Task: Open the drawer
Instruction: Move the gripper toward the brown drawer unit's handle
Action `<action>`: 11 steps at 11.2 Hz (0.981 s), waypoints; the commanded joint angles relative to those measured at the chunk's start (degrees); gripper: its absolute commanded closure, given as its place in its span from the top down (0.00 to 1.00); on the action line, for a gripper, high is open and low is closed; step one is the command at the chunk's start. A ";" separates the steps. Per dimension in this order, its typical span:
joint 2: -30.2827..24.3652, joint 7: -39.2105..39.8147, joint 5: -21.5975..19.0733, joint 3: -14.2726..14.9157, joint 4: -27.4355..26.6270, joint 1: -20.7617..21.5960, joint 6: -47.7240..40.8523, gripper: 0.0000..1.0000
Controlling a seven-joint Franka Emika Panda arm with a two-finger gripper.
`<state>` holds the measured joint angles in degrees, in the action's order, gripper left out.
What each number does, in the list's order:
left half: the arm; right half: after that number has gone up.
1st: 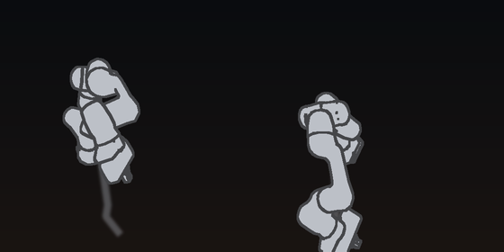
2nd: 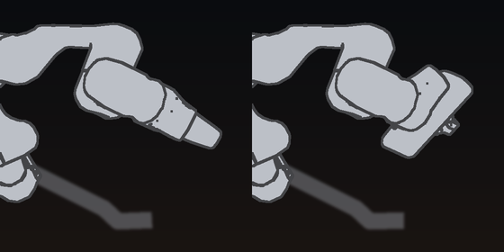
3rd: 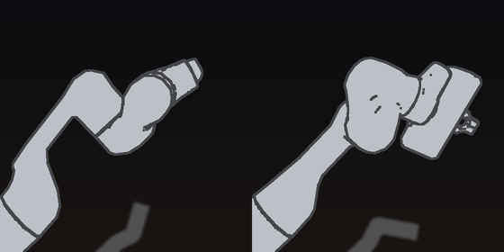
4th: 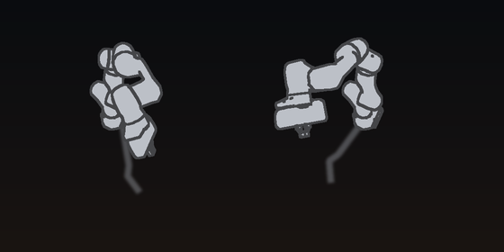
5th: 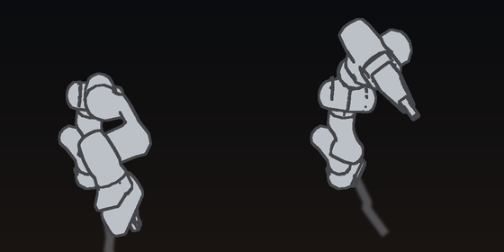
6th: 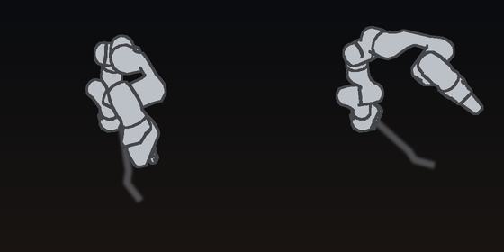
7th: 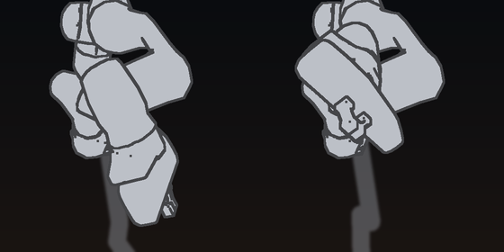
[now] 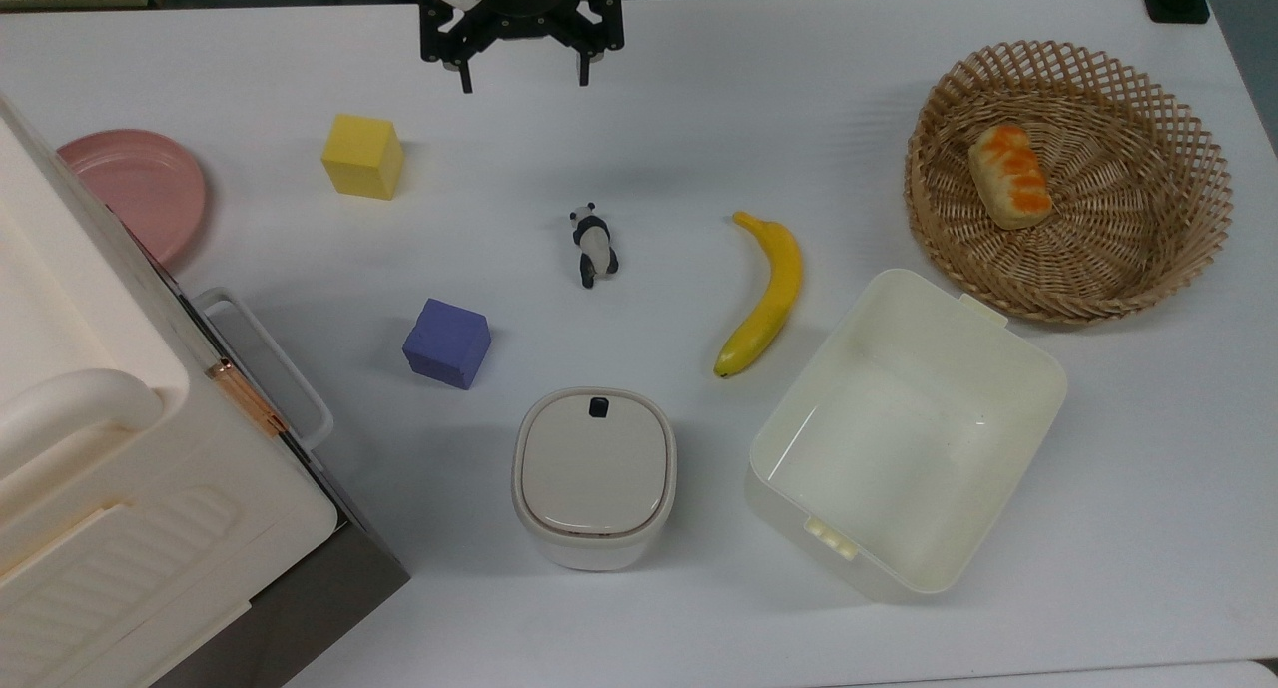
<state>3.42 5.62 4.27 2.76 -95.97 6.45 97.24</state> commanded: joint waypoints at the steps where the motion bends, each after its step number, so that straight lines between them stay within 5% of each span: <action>1: 1.33 9.03 3.64 -0.39 2.19 -0.74 3.12 1.00; 4: 3.96 12.74 8.02 0.83 2.19 -1.00 13.20 1.00; 9: 11.94 19.43 9.26 4.53 2.27 -1.79 28.94 1.00; 11: 14.41 18.91 14.34 6.11 2.19 -1.97 35.01 1.00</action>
<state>14.65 23.94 14.01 7.19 -94.77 4.40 126.72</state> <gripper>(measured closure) 0.000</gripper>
